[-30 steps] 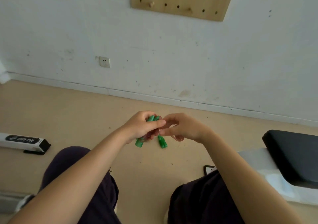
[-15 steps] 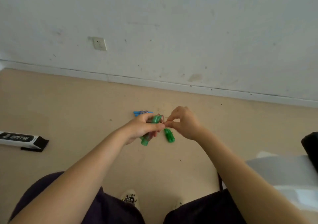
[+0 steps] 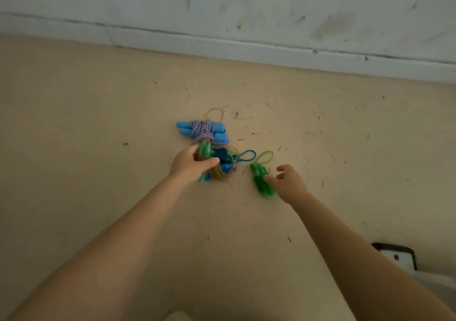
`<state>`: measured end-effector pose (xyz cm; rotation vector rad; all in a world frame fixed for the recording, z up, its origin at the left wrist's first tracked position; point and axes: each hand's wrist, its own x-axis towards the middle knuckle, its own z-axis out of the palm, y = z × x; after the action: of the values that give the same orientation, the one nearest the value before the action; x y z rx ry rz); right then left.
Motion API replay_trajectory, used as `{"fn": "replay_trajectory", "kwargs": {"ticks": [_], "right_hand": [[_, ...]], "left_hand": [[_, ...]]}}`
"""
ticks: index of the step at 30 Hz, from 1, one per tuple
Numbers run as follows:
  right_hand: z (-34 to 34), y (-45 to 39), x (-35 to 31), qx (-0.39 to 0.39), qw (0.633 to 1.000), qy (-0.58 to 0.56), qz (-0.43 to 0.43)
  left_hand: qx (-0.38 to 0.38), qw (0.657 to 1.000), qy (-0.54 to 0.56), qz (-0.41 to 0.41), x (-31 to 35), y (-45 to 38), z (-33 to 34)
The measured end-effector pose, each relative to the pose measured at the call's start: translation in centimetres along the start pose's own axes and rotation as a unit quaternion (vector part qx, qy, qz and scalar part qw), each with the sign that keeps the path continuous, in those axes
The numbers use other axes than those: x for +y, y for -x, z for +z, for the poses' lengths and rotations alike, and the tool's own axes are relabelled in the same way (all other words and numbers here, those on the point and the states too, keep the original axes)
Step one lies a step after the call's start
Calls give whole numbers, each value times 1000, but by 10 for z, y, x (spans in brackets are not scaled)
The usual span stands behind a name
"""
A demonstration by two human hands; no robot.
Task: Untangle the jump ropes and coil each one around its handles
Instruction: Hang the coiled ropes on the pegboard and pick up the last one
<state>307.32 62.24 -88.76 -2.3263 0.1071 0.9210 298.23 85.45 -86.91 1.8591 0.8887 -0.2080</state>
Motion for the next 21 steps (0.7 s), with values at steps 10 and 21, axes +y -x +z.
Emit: {"fn": "replay_trajectory", "kwargs": {"ticks": [10,21], "right_hand": [[67,-22,16,-74,964,-253,33],[-43,106,-51,-118,922,-364,-52]], "left_hand": [[-117,984,30,-134,-41,5,63],[-210,942,258,-45,82,112,9]]}}
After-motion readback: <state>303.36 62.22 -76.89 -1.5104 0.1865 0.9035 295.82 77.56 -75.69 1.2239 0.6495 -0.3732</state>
